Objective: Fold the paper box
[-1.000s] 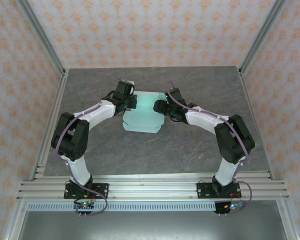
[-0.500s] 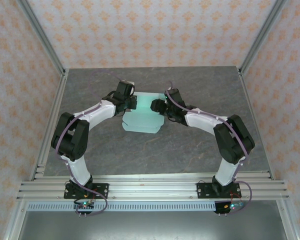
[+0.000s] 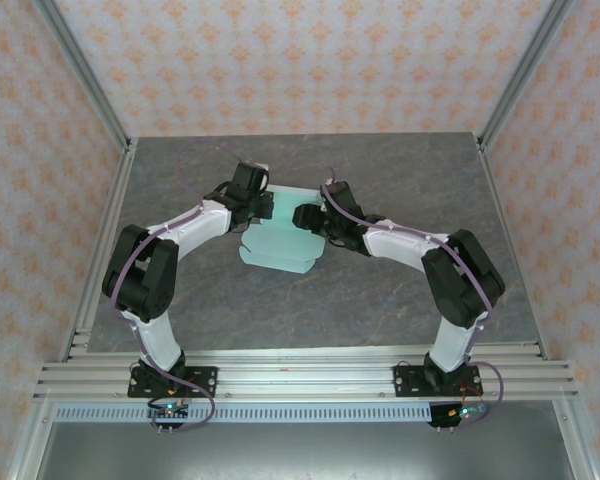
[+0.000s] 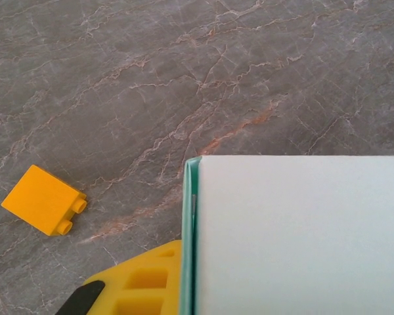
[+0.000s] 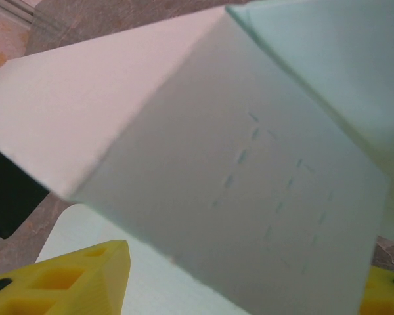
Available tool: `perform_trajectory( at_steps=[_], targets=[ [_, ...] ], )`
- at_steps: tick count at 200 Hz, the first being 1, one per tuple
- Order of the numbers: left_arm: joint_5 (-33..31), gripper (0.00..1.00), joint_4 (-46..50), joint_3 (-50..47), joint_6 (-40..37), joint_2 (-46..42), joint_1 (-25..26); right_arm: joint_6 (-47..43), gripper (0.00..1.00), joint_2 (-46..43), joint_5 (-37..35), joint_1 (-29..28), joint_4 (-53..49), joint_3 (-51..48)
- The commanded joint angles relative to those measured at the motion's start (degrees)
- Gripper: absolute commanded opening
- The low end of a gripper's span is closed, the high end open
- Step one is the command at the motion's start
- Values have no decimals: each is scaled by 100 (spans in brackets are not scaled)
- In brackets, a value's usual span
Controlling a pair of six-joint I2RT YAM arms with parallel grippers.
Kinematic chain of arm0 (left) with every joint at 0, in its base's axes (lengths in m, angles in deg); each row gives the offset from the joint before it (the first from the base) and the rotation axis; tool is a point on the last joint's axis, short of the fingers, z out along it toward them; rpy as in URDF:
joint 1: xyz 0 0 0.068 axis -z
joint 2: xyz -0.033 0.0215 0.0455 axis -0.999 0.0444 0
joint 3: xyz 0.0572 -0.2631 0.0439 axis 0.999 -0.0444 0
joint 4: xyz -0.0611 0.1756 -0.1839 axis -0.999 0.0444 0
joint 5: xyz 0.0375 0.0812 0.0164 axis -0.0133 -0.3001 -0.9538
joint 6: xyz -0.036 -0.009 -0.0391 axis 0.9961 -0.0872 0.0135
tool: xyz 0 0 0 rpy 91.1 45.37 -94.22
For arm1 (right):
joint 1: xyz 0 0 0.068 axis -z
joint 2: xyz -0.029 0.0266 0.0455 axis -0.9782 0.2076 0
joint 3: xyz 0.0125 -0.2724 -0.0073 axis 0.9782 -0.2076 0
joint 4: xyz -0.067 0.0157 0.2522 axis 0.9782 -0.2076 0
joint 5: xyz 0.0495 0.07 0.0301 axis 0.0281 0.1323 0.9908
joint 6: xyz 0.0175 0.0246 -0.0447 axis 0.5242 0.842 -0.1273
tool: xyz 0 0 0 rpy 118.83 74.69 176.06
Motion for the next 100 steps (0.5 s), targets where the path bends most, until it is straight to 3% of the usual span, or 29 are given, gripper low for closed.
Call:
perform_trajectory(
  at_steps=[1, 59, 100],
  targets=[
    [99, 0, -148, 168, 59, -252, 45, -253, 59, -19, 183, -128, -43, 97],
    [82, 0, -119, 134, 127, -257, -97, -1526, 66, -1082, -625, -110, -1428, 63],
    [324, 0, -173, 11, 246, -411, -304, -2523, 68, -2085, -594, 107, -2217, 113]
  ],
)
